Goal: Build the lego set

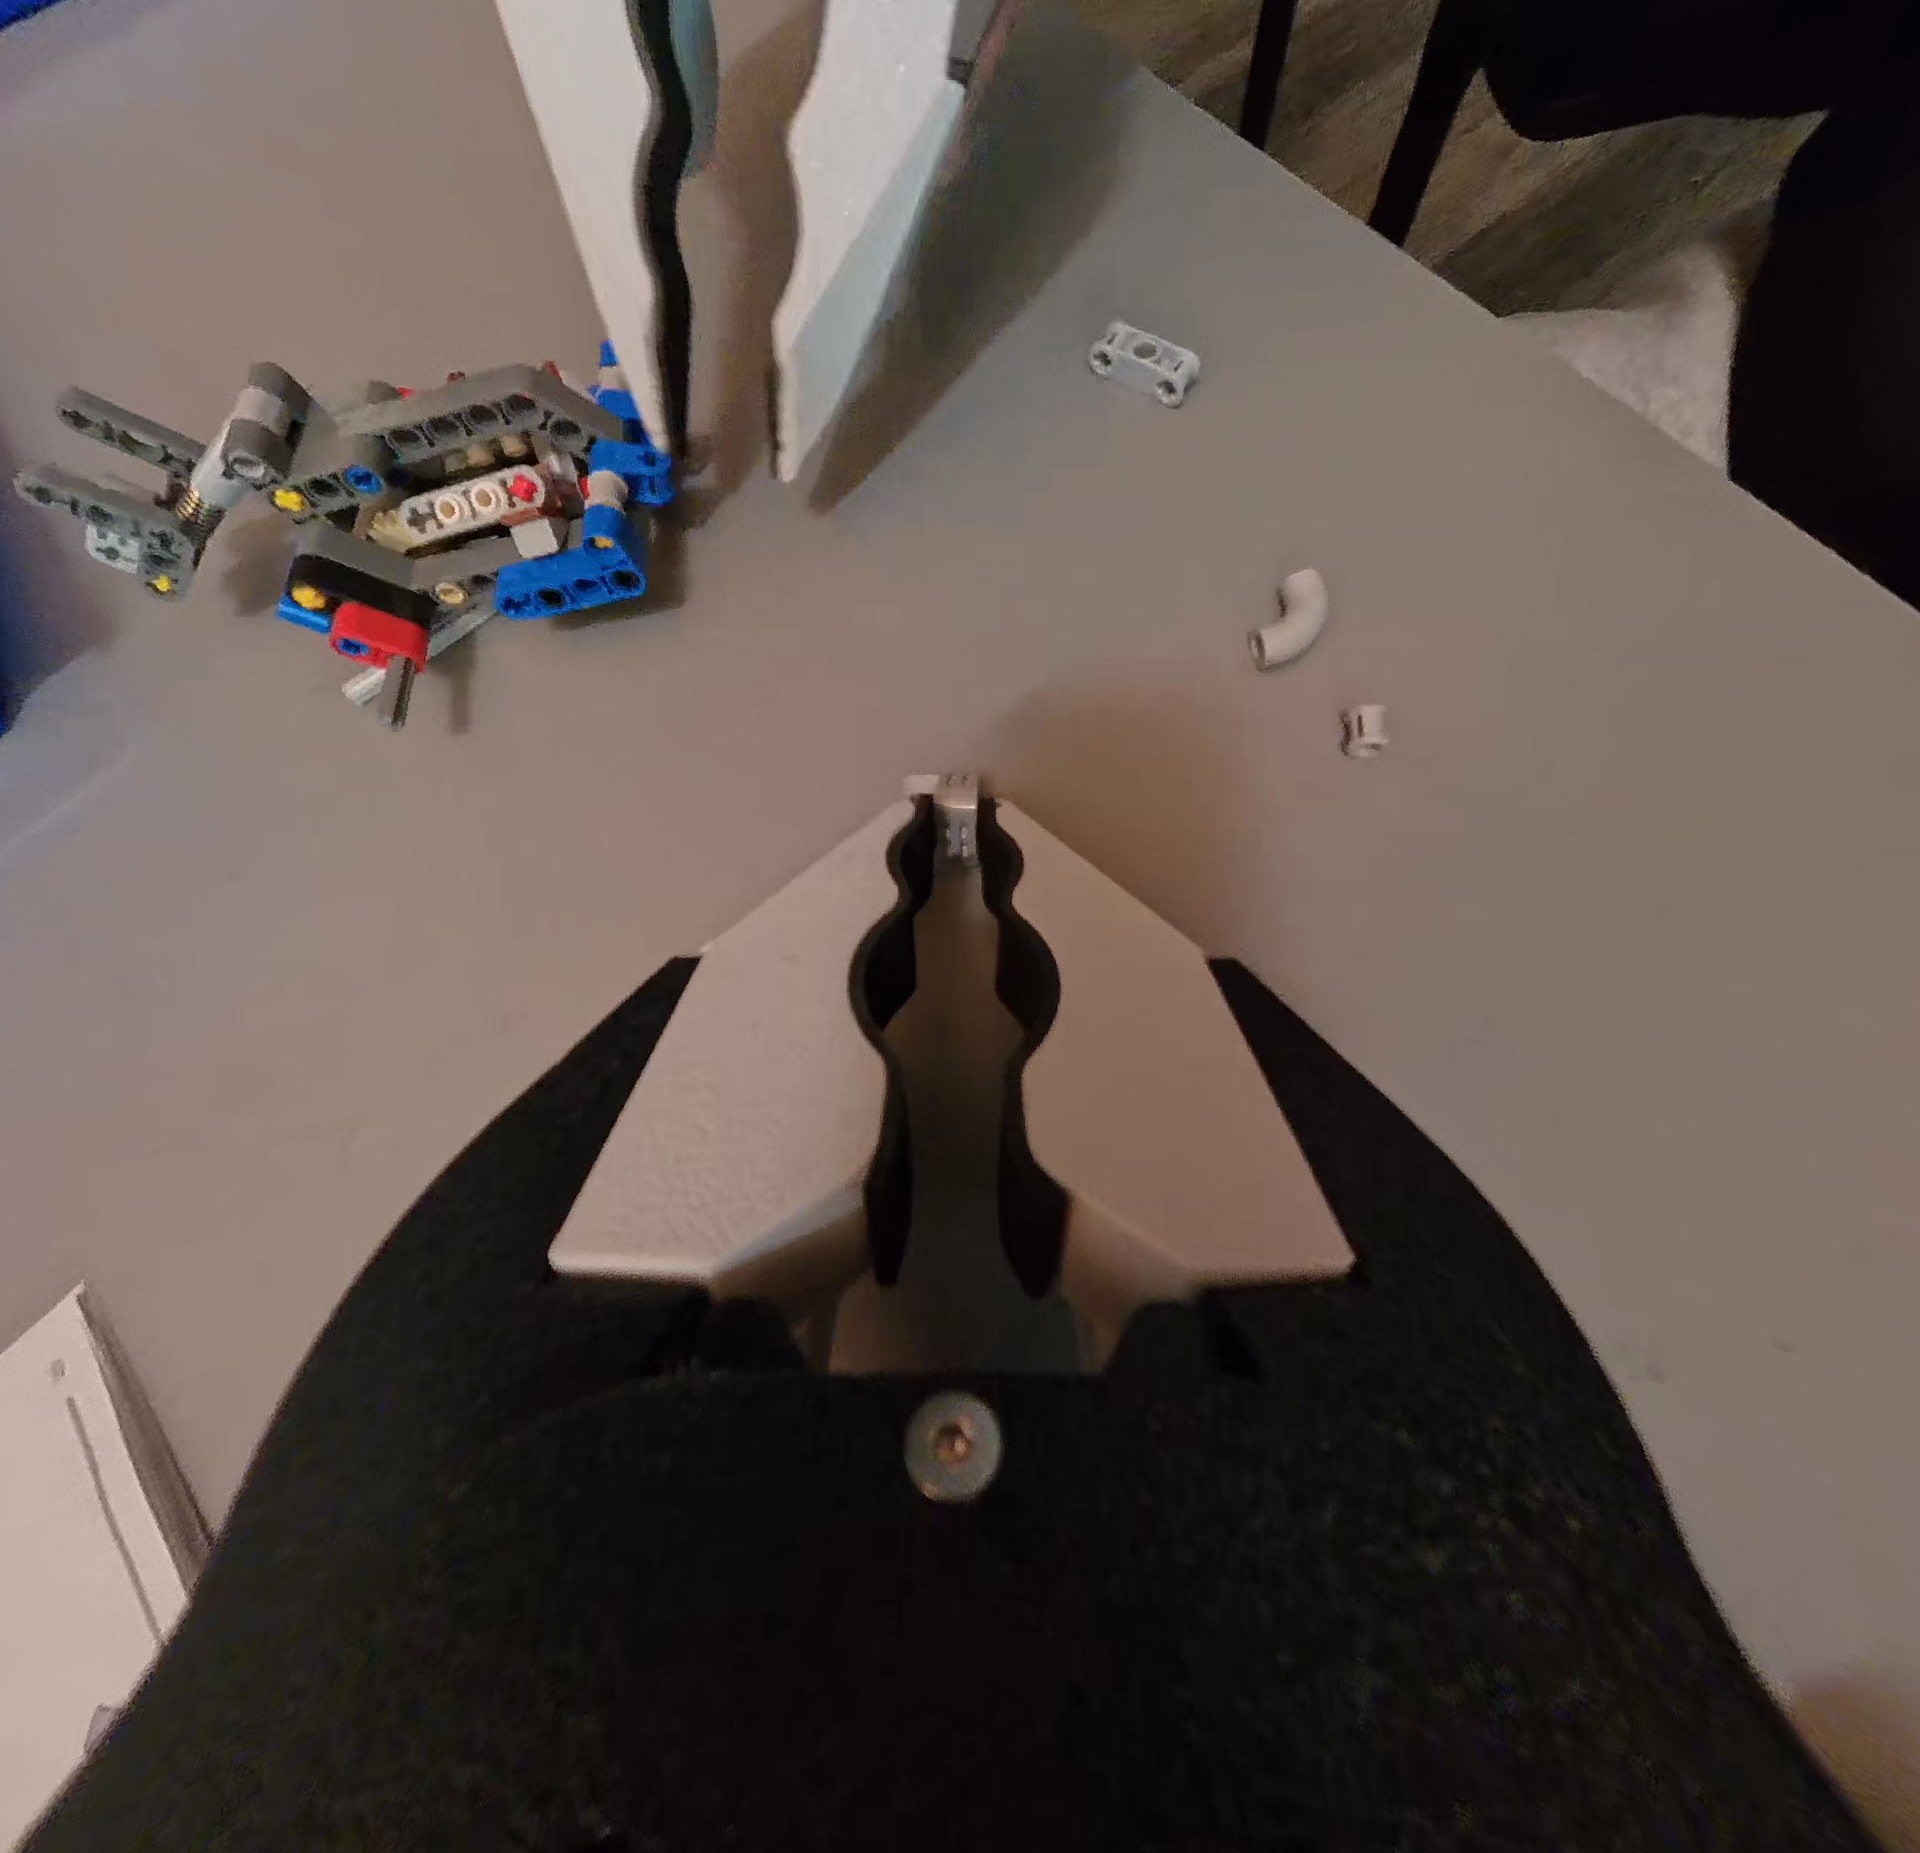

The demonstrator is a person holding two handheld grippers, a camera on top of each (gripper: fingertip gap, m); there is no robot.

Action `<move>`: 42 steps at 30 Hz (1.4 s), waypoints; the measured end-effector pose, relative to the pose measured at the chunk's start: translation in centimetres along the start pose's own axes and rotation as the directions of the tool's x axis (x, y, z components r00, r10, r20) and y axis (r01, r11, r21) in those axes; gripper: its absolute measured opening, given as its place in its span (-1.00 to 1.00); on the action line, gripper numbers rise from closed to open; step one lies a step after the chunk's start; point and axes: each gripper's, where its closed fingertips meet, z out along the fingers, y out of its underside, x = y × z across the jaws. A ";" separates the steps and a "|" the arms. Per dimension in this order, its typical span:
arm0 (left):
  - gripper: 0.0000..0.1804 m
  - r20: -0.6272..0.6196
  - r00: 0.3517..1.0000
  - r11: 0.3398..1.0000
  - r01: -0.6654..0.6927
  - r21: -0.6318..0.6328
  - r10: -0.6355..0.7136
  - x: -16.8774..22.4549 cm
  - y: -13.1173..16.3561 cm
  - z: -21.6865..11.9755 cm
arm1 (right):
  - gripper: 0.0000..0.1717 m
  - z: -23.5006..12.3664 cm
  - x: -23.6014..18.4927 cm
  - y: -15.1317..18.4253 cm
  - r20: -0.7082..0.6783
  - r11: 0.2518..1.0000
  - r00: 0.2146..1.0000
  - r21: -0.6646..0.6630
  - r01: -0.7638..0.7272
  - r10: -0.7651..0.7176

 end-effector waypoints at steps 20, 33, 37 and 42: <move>-0.78 0.024 0.992 0.992 -0.121 0.018 0.121 0.2 -2.9 2.2 | -0.78 -0.2 -2.8 0.5 0.028 0.999 0.999 -0.032 0.029 -0.028; -0.65 0.009 0.996 0.989 -0.084 -0.121 0.085 -13.1 -0.4 1.9 | -0.59 -0.2 2.6 -1.0 -0.285 0.990 0.949 0.083 -0.114 0.134; -0.71 -0.119 0.991 0.997 -0.066 -0.041 0.061 -12.9 -1.1 3.4 | -0.63 -0.8 0.3 -0.3 -0.154 1.000 0.988 0.010 -0.010 0.011; -0.99 -0.168 0.986 1.000 0.000 -0.019 -0.003 -11.9 -0.9 3.2 | -0.66 0.2 -2.4 -0.5 -0.017 0.992 0.993 0.052 0.114 -0.113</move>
